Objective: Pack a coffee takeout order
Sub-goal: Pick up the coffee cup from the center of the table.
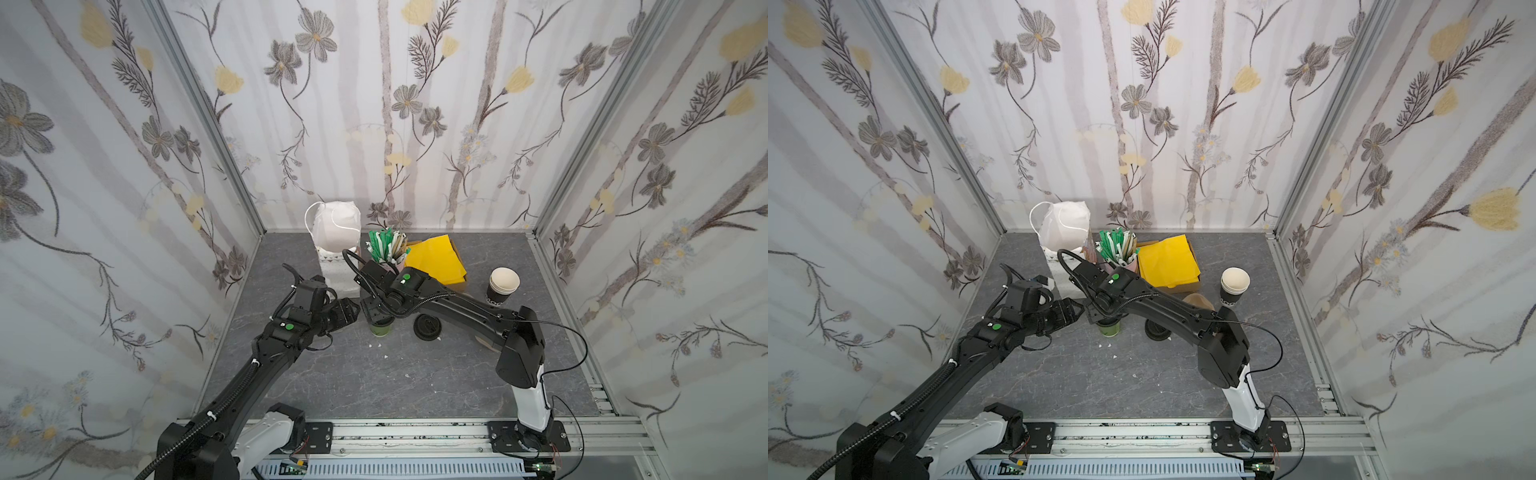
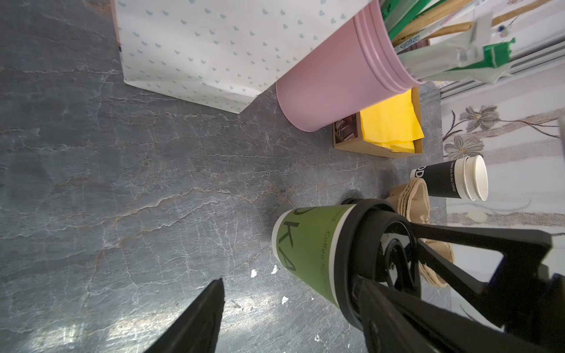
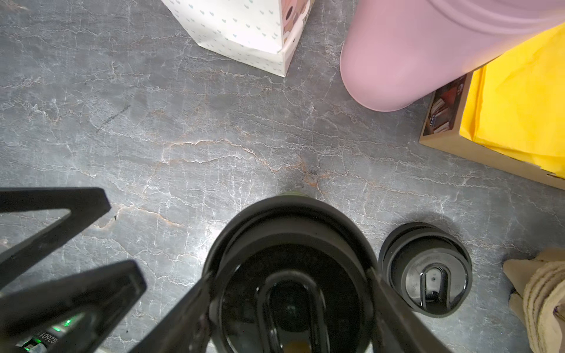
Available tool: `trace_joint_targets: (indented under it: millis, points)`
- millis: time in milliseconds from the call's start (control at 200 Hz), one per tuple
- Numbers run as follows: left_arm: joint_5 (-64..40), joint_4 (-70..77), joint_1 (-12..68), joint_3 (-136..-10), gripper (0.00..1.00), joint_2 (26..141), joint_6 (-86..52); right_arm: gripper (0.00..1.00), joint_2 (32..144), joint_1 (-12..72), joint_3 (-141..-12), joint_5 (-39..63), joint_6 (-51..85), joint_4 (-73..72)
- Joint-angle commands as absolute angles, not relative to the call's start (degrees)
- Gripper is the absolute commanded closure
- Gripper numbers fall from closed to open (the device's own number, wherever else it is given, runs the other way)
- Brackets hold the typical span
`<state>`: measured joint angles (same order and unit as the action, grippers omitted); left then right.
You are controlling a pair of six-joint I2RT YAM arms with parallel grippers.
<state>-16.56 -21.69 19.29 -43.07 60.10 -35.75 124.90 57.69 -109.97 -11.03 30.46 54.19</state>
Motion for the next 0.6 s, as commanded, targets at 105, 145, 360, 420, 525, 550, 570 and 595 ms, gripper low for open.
trace_joint_targets:
  millis: [105, 145, 360, 420, 525, 550, 570, 595]
  points:
    - [-16.0, -21.4, 19.7, -46.0, 0.29, 62.0, -34.2, 0.27, 121.2, 57.1, -108.7, -12.7, 32.4, 55.9]
    - [-15.8, -21.4, 20.1, -47.0, 0.29, 62.7, -33.8, 0.27, 120.1, 57.0, -108.1, -12.6, 32.9, 56.0]
    - [-12.3, -21.4, 25.8, -53.6, 0.30, 67.0, -29.8, 0.27, 112.4, 55.2, -102.8, -12.5, 36.2, 57.6]
    - [-10.6, -21.4, 28.2, -55.7, 0.30, 68.5, -28.8, 0.27, 109.3, 54.4, -100.1, -12.7, 37.3, 57.6]
    - [-8.2, -21.4, 32.3, -59.3, 0.30, 71.6, -27.0, 0.27, 103.4, 52.3, -94.5, -12.7, 39.1, 57.7]
    - [-7.7, -21.4, 33.3, -60.2, 0.30, 71.9, -26.6, 0.27, 102.0, 51.8, -93.0, -12.7, 39.6, 57.7]
    - [-7.2, -21.3, 34.0, -60.9, 0.30, 73.1, -26.3, 0.27, 100.9, 51.3, -91.9, -12.6, 39.9, 57.7]
    - [-6.8, -21.3, 34.9, -61.8, 0.30, 74.1, -25.7, 0.27, 99.4, 50.8, -90.4, -12.7, 40.4, 57.7]
